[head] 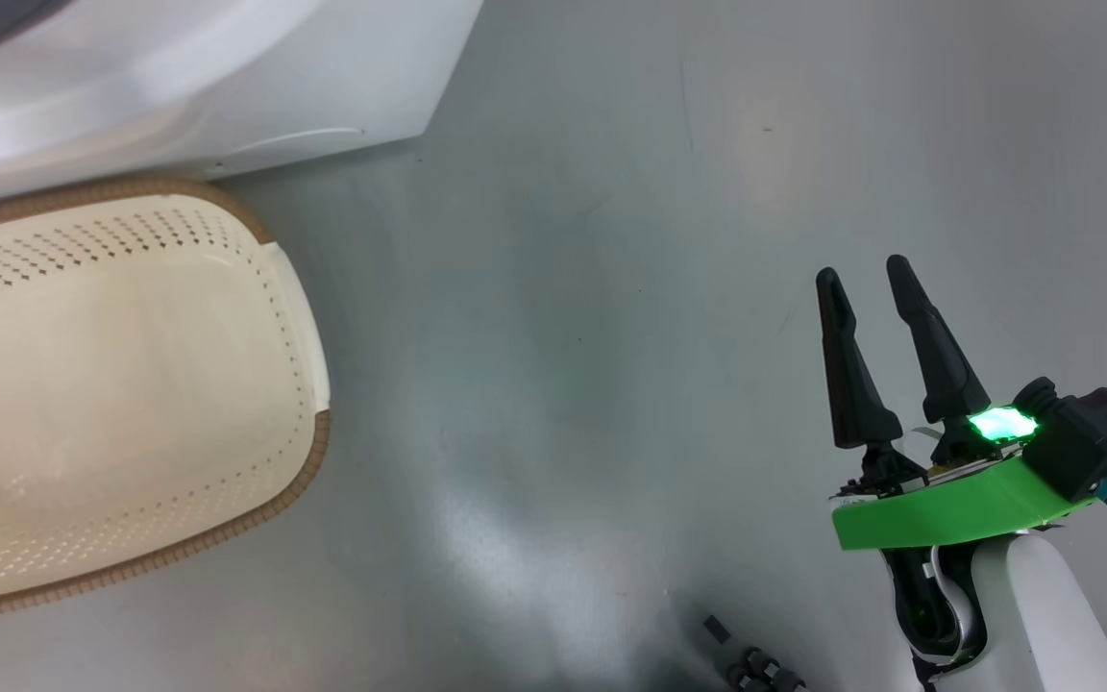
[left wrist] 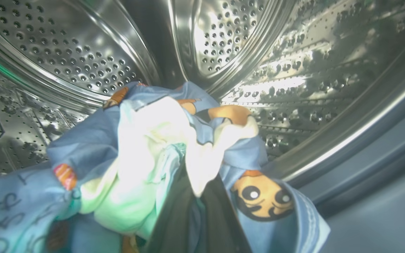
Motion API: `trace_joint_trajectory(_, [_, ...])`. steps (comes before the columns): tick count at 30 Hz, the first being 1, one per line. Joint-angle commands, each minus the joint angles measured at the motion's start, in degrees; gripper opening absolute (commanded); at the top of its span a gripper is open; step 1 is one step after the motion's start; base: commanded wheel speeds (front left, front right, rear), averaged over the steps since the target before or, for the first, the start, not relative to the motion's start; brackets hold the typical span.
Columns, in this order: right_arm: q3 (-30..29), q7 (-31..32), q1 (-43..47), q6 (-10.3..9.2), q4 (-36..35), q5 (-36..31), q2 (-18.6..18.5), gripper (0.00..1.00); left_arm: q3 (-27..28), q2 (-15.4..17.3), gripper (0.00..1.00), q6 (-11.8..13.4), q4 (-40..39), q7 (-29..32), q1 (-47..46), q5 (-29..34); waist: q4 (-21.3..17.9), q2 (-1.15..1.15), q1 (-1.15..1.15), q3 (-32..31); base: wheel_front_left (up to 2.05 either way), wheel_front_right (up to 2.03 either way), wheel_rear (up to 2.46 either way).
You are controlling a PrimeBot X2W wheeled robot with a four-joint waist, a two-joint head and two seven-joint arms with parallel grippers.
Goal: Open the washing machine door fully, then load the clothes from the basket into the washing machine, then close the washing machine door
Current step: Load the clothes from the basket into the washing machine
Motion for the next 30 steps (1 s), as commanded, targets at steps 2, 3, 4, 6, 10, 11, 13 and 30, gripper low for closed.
trace_joint_trajectory(2, [1.29,-0.27,0.49,0.08,-1.05,0.27,-0.17,1.00,-1.25,2.58,0.05,-0.08,1.38,0.19,-2.20,-1.16,0.33,0.00,0.00,-0.32,0.00,0.00,0.00])
trace_joint_trajectory(3, [1.36,-0.27,0.48,0.08,-1.03,0.27,-0.17,1.00,-2.54,2.54,0.16,-0.08,2.35,0.47,-2.82,-1.53,0.41,0.00,0.00,-0.44,0.00,0.00,0.00])
trace_joint_trajectory(4, [1.43,-0.27,0.46,0.08,-1.02,0.27,-0.17,1.00,-3.63,2.53,0.23,-0.08,3.09,0.51,-3.43,-2.06,0.49,0.00,0.00,-0.54,0.00,0.00,0.00])
trace_joint_trajectory(6, [1.47,-0.27,0.44,0.08,-0.96,0.25,-0.17,1.00,-5.27,2.27,0.40,-0.08,4.71,1.59,-4.36,-3.79,0.66,0.00,0.00,-0.77,0.00,0.00,0.00])
trace_joint_trajectory(10, [1.33,-0.27,0.34,0.08,-0.80,0.21,-0.17,1.00,-9.10,2.12,0.96,-0.08,6.20,4.02,-5.39,-6.94,1.02,0.00,0.00,-1.01,0.00,0.00,0.00])
trace_joint_trajectory(11, [1.28,-0.27,0.30,0.08,-0.75,0.20,-0.17,1.00,-9.80,2.17,1.00,-0.08,6.35,4.10,-5.57,-7.73,1.10,0.00,0.00,-1.06,0.00,0.00,0.00])
trace_joint_trajectory(13, [1.18,-0.27,0.28,0.08,-0.71,0.17,-0.17,1.00,-10.64,2.18,1.00,-0.08,6.77,3.99,-5.62,-9.64,1.27,0.00,0.00,-1.23,0.00,0.00,0.00])
trace_joint_trajectory(30, [-0.41,-0.27,0.64,0.08,-0.73,-1.50,-0.17,1.00,-16.85,0.71,1.00,-0.08,5.97,0.23,-0.76,-20.48,3.97,0.00,0.00,-3.83,0.00,0.00,0.00])
